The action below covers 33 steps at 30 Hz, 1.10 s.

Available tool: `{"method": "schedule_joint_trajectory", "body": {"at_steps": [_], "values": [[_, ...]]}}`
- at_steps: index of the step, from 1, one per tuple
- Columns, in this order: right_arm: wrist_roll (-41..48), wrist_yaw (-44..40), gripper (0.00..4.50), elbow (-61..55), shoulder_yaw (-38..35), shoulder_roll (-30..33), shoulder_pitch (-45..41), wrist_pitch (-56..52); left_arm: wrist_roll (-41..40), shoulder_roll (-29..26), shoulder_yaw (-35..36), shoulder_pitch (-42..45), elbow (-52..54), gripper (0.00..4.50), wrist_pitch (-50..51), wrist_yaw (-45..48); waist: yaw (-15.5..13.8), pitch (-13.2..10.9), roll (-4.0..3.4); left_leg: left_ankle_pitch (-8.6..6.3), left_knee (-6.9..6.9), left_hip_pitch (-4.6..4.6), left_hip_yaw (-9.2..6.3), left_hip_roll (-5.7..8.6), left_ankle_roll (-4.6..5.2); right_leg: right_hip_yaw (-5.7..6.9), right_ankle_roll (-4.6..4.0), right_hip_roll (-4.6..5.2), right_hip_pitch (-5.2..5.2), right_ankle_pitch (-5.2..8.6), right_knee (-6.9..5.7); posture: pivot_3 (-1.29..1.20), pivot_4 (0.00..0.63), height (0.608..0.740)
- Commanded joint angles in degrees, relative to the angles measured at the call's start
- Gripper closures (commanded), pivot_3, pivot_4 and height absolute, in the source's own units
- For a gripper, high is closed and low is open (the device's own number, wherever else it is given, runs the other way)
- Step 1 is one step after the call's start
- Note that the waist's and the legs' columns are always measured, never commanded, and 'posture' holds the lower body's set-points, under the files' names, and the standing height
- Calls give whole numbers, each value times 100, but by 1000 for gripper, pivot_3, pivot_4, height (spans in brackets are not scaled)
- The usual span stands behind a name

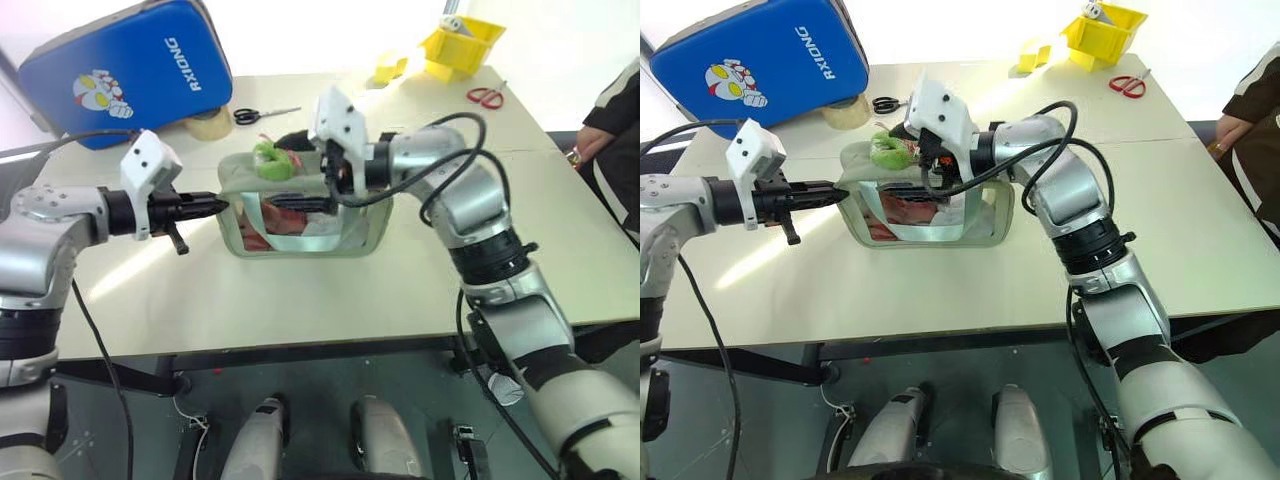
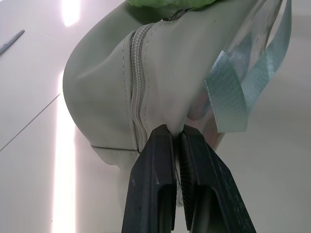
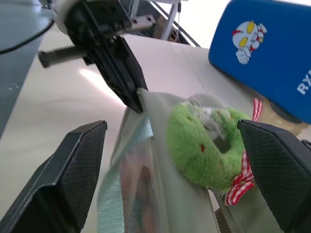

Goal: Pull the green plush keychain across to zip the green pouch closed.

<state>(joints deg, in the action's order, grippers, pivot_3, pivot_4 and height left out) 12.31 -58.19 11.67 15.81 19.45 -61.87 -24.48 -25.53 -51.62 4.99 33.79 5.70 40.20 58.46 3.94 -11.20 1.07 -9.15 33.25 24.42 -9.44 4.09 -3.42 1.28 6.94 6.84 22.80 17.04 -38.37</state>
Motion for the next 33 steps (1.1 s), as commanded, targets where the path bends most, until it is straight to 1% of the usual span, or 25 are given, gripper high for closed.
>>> {"method": "schedule_joint_trajectory", "body": {"at_steps": [1, 2, 3, 6, 7, 8, 11, 14, 19, 25, 30, 33], "values": [[-107, 52, 1412, 180, -23, -196, -208, 303, -96, -67, 214, 50, 177, 4500, -27, -34, 2, 0, 0, 0, 0, 0, 0, 0, 0, 0, 0, 0, 0, 0, 0, 0, 150, 740], [-139, 58, 1814, 263, -24, -247, -234, 358, -96, -67, 204, 62, 178, 4500, -27, -34, 2, 0, 0, 0, 0, 0, 0, 0, -1, 0, 0, 0, 0, 0, 0, 0, 150, 740], [-167, 55, 2388, 334, -32, -286, -255, 406, -92, -65, 194, 76, 170, 4500, -30, -32, 2, 0, 0, 0, 0, 0, 0, 0, -1, 0, 0, -1, 0, 0, -1, 0, 150, 740], [-257, 73, 3902, 451, -50, -349, -281, 500, -98, -56, 175, 100, 188, 4500, -19, -26, 1, 0, 0, 1, 0, 0, 0, 0, -1, 0, 0, -1, 0, 0, -1, 0, 150, 740], [-267, 83, 4340, 466, -67, -364, -282, 506, -103, -55, 174, 101, 195, 4500, -13, -24, 1, 0, 0, 1, 0, 0, -1, 0, -1, 0, 0, -1, 0, 0, -1, 0, 150, 740], [-275, 85, 4438, 477, -82, -376, -282, 511, -105, -55, 174, 101, 199, 4500, -10, -22, 1, 0, 0, 1, 0, 0, -1, 0, -2, 0, 0, -1, 0, 0, -1, 0, 150, 740], [-272, 136, 4438, 414, -167, -358, -279, 467, -113, -55, 169, 76, 229, 4500, 1, -17, 0, 0, 0, 1, 0, 0, -1, 0, -2, 0, 0, -1, 0, 0, -1, 0, 150, 740], [-160, 377, 4438, 332, -464, -302, -331, 212, -99, -60, 160, 69, 228, 4500, -6, -17, -1, 0, 0, 1, 0, 0, -1, 0, -2, 0, 0, -1, 0, 0, -1, 0, 150, 740], [-48, 632, 4438, 173, -1023, 260, -239, -239, -86, -83, 172, 22, 247, 4500, -14, -12, -33, 0, 0, 1, 0, 0, -1, 1, -2, 0, 0, -1, 0, 0, 1, 0, 150, 740], [-107, 682, 4438, -65, -1280, 1028, 300, -388, -92, -104, 230, -75, 295, 4500, -18, -24, -42, 0, 0, 1, 0, 0, 1, 1, -1, -1, 0, 0, -1, 0, 2, 0, 150, 740], [-96, 913, 4438, -164, -1533, 1416, 655, -481, -103, -107, 242, -137, 341, 4500, -15, -26, -17, 0, -1, 0, -1, 0, 2, 0, -1, -1, 0, 0, 0, 0, 1, 0, 150, 740], [-62, 1177, 4438, -208, -1748, 1526, 850, -603, -105, -108, 236, -134, 334, 4500, -12, -17, -30, 0, -1, 1, 0, 0, 2, 0, -1, -1, 0, 0, -2, 0, 2, 0, 150, 740]]}}
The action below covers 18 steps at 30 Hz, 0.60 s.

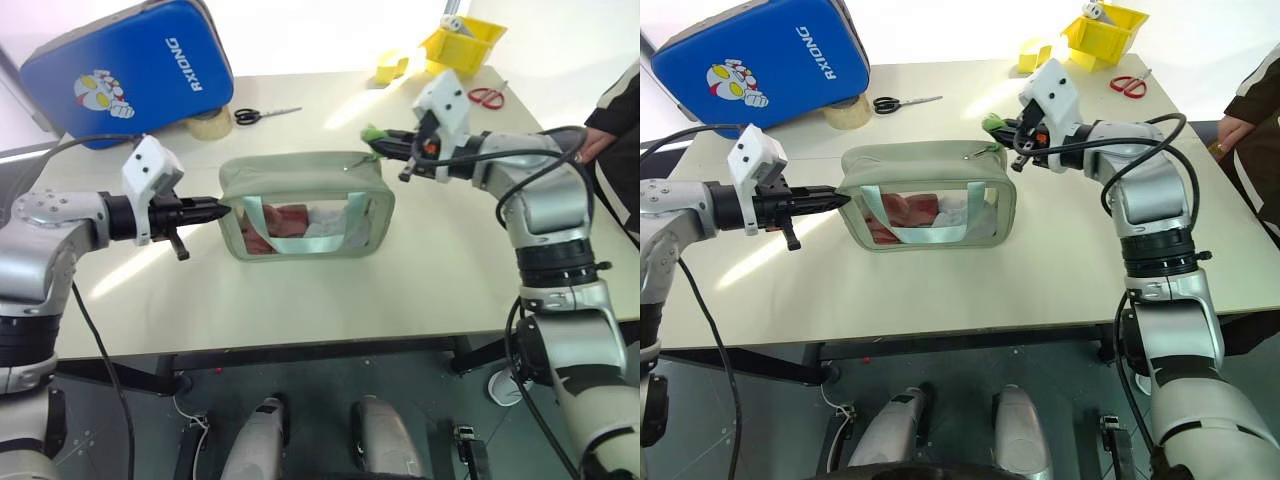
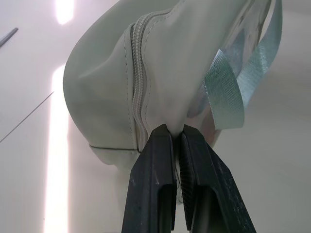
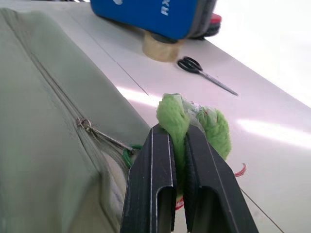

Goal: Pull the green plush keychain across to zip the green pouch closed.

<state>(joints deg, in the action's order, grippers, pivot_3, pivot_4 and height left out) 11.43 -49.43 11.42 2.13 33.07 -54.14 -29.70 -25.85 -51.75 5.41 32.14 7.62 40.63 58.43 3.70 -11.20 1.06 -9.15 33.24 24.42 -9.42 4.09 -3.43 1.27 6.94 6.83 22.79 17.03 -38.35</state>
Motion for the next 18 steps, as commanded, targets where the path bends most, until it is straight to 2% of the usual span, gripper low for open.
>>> {"method": "schedule_joint_trajectory", "body": {"at_steps": [1, 9, 18], "values": [[44, 403, 4438, -189, -471, 182, 147, -131, -72, -97, 190, 26, 137, 4500, -60, -10, -11, 0, 0, 0, 0, 0, 0, 0, 0, 0, 0, 0, 0, 0, 0, 0, 150, 740], [264, 1004, 4438, -462, -932, 121, 762, -550, -75, -109, 103, 117, 52, 4500, -79, 32, -31, 0, 0, 0, 0, 0, 1, 0, 0, 0, 0, 0, -1, 0, 0, 0, 150, 740], [747, 1754, 4438, -1147, -1014, -817, 1897, -1249, -30, -114, 22, 242, -53, 4500, -122, 99, -25, 0, 0, 0, 0, -1, 2, 0, 1, -2, 0, 0, -1, 0, 0, 0, 150, 740]]}}
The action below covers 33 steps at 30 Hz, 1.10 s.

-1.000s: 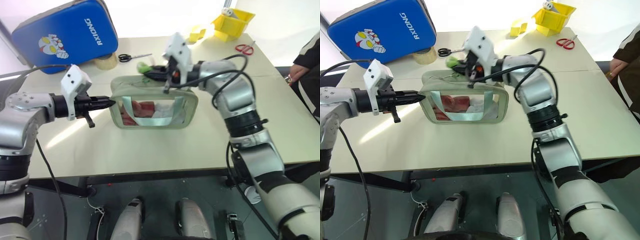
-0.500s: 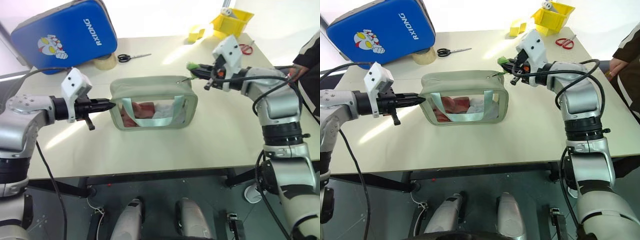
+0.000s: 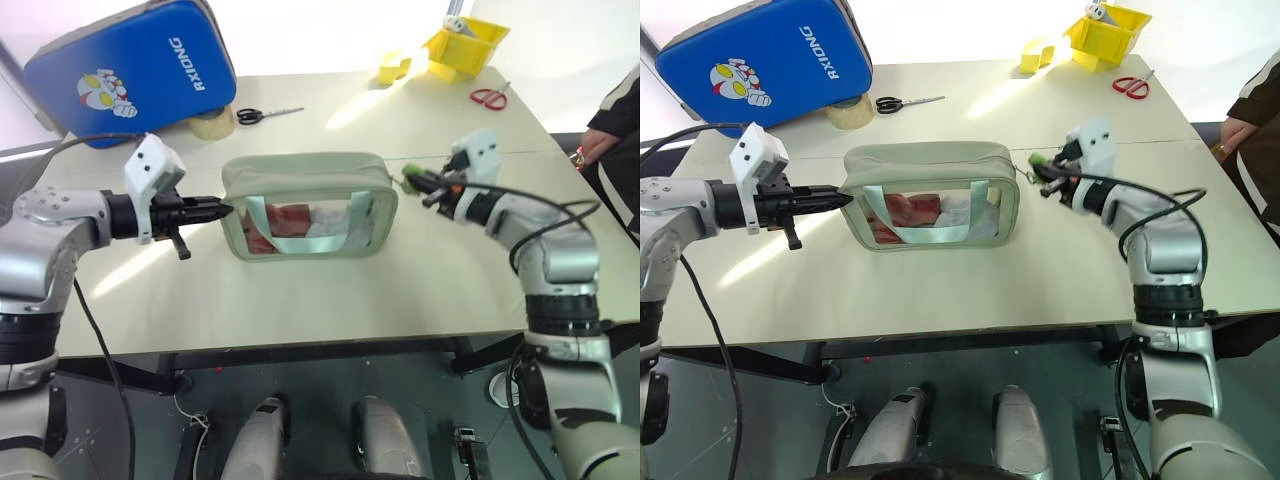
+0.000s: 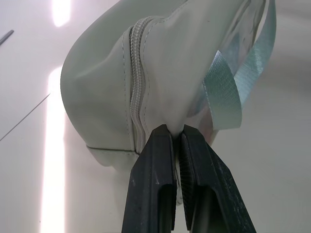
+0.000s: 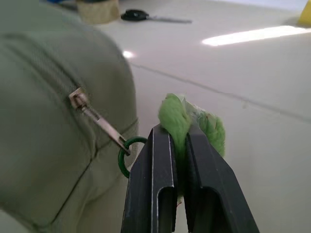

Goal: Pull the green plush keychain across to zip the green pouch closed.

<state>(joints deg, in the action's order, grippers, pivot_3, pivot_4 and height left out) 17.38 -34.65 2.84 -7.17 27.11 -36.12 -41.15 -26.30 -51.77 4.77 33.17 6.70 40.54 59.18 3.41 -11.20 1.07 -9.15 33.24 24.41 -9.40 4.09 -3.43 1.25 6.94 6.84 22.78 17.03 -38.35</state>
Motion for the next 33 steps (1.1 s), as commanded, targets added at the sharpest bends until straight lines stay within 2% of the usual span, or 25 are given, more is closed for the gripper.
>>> {"method": "schedule_joint_trajectory", "body": {"at_steps": [1, 5, 10, 13, 17, 20, 23, 26, 27, 32, 33], "values": [[155, 367, 4438, -305, -73, -326, 166, -116, 20, -109, 82, 142, 40, 4500, -113, 26, 10, 0, 0, 0, 0, 0, 0, 0, 0, 0, 0, 0, 0, 0, -1, 0, 150, 740], [130, 567, 4438, -336, 2, -535, 332, -90, 28, -105, 92, 148, 54, 4500, -88, 29, 0, 0, 0, 0, 0, -1, 0, 0, 0, 0, -1, 0, 0, 0, -1, 0, 150, 740], [125, 608, 4438, -271, -2, -475, 257, -56, 68, -94, 90, 139, 54, 4500, -102, 20, 0, 0, 0, 0, 0, -1, -1, 0, 0, 0, -1, 0, 0, 0, -1, 0, 150, 740], [470, 326, 3444, -395, -157, -330, 99, -282, 121, -88, 61, 155, 26, 4500, -137, 9, -1, 0, 0, 0, 0, -1, 0, 0, 0, 0, -1, 0, 0, 0, -1, 0, 150, 740], [755, -255, 1435, -625, -80, 159, -55, -506, 144, -85, 40, 184, -9, 4500, -158, 13, -14, 0, -1, 0, 0, -1, 0, 0, 0, 0, -1, 0, 0, 0, -1, 0, 150, 740], [1022, -1420, 17, -693, 17, 1092, -219, -523, 140, -95, 99, 245, -85, 4500, -189, 0, -45, -1, -2, 0, 0, 0, 1, 0, 1, 0, 0, 0, -1, 0, 2, 0, 150, 740], [1277, -2298, 17, -483, 45, 1828, -569, -595, 111, -150, 160, 367, -180, 4500, -177, 33, -68, -1, -2, -2, 2, -1, 6, -1, 3, -1, 0, 0, -4, 0, 6, 0, 150, 740], [1322, -3144, 0, -226, 233, 2457, -1002, -511, -117, -280, 326, 504, -209, 3395, -1, 200, -72, -1, -2, -2, 2, -1, 8, -3, 3, 0, 0, 0, -3, 0, 7, 0, 150, 740], [1296, -3333, 0, -186, 320, 2585, -1112, -458, -217, -346, 386, 557, -212, 2888, 89, 257, -69, -1, -2, -2, 2, 0, 8, -3, 3, 0, 0, 0, -3, 0, 10, 0, 150, 740], [1228, -3754, 0, -221, 572, 2766, -1414, -307, -532, -787, 636, 722, -301, 352, 398, 558, -60, -1, -2, -4, -1, -1, 12, -4, 6, -2, 0, 0, -3, 0, 14, 0, 150, 740], [1245, -3777, 0, -237, 588, 2752, -1455, -325, -512, -913, 648, 698, -325, 84, 355, 633, -64, -1, -2, -4, -1, -1, 12, -4, 6, -2, 0, 0, -2, 0, 14, 0, 150, 740]]}}
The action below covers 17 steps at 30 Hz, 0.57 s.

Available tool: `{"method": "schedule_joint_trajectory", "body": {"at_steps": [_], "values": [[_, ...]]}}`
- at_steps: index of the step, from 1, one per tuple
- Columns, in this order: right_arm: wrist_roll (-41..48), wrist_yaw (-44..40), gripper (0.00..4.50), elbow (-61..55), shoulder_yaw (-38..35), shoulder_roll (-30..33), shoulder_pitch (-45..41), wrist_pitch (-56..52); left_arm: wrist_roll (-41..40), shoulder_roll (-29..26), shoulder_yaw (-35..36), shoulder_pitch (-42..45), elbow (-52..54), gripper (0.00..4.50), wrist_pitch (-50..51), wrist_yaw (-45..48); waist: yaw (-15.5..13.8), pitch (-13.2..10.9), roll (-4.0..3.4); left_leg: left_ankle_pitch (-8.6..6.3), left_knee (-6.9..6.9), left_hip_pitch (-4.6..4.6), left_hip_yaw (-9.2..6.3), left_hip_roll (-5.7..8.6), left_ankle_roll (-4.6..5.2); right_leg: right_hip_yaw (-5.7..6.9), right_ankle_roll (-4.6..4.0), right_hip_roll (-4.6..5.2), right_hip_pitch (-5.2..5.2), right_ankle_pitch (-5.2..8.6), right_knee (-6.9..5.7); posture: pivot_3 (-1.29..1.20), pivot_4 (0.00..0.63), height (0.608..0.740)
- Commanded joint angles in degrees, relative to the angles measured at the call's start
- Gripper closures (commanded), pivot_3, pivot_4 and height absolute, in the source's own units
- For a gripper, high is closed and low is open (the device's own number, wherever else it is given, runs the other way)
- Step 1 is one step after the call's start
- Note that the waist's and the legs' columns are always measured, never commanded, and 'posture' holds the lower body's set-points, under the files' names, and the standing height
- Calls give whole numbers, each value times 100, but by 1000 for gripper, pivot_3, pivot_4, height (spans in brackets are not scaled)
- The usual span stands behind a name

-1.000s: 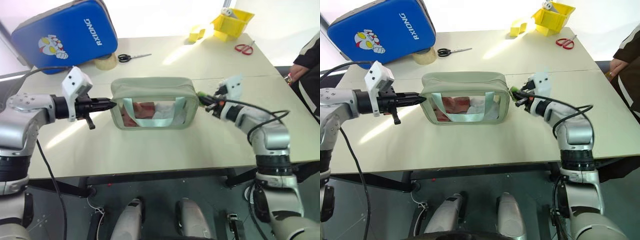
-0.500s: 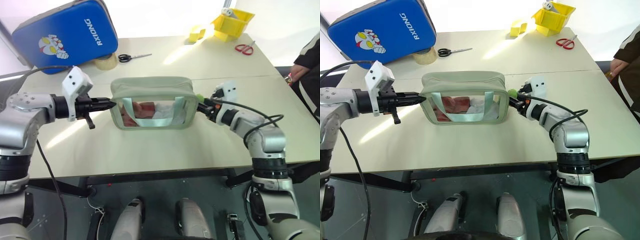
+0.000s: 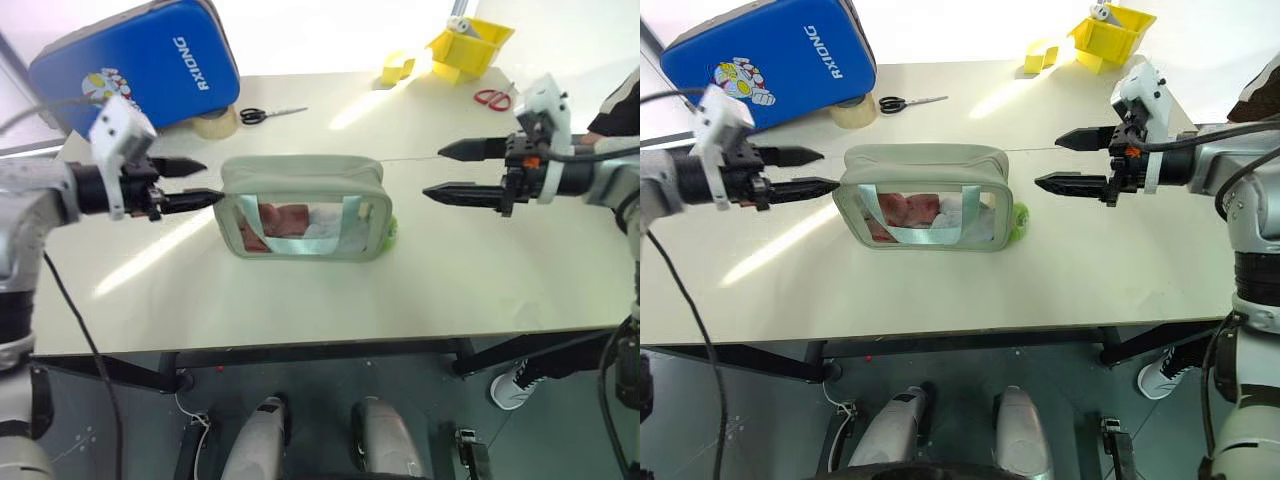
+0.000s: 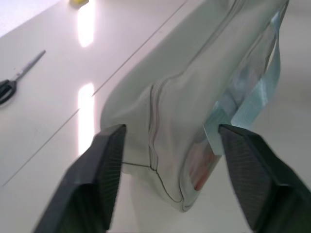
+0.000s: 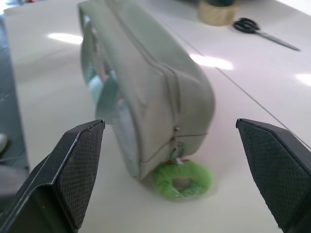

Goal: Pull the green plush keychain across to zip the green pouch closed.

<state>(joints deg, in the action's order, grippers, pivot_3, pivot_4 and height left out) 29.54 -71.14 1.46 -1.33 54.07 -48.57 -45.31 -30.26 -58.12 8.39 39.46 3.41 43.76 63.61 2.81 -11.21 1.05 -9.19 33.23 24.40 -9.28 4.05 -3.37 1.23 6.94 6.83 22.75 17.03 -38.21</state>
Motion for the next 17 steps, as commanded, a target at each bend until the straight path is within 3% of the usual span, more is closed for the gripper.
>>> {"method": "schedule_joint_trajectory", "body": {"at_steps": [1, 5, 8, 12, 17], "values": [[48, -141, 0, -128, 18, 47, -245, 72, -65, -420, 303, 54, -52, 84, -41, 265, -10, 0, 0, 0, 0, 0, 0, 0, 0, 0, 0, 0, 0, 0, 0, 0, 150, 740], [92, -82, 0, -299, -17, 65, -249, 14, 201, -879, 493, -26, -480, 84, -358, 261, -16, -1, -1, 0, -1, 2, 1, 0, 0, -3, 0, 0, 4, 0, 0, 0, 150, 740], [-3, 314, 0, -394, -191, 1, 23, 49, 564, -700, 809, -211, -968, 84, -677, -553, -26, 0, -2, 0, -2, 1, 3, 0, 0, -6, 0, 0, 4, 0, 1, 0, 150, 740], [-476, 2006, 0, -395, -710, -721, 876, 400, 911, 347, 1585, -829, -1270, 84, -1036, -2353, -47, 7, 5, 0, -2, -8, 2, 0, 0, -8, 0, 1, -7, 0, 4, 0, 150, 740], [-1499, 4474, 0, 53, -1026, -2224, 1742, 1550, 1164, 2024, 1741, -1877, -992, 84, -1868, -3681, -47, 8, 6, 1, -1, -7, 23, 2, -3, -38, 9, 2, 6, -8, -5, 0, 150, 740]]}}
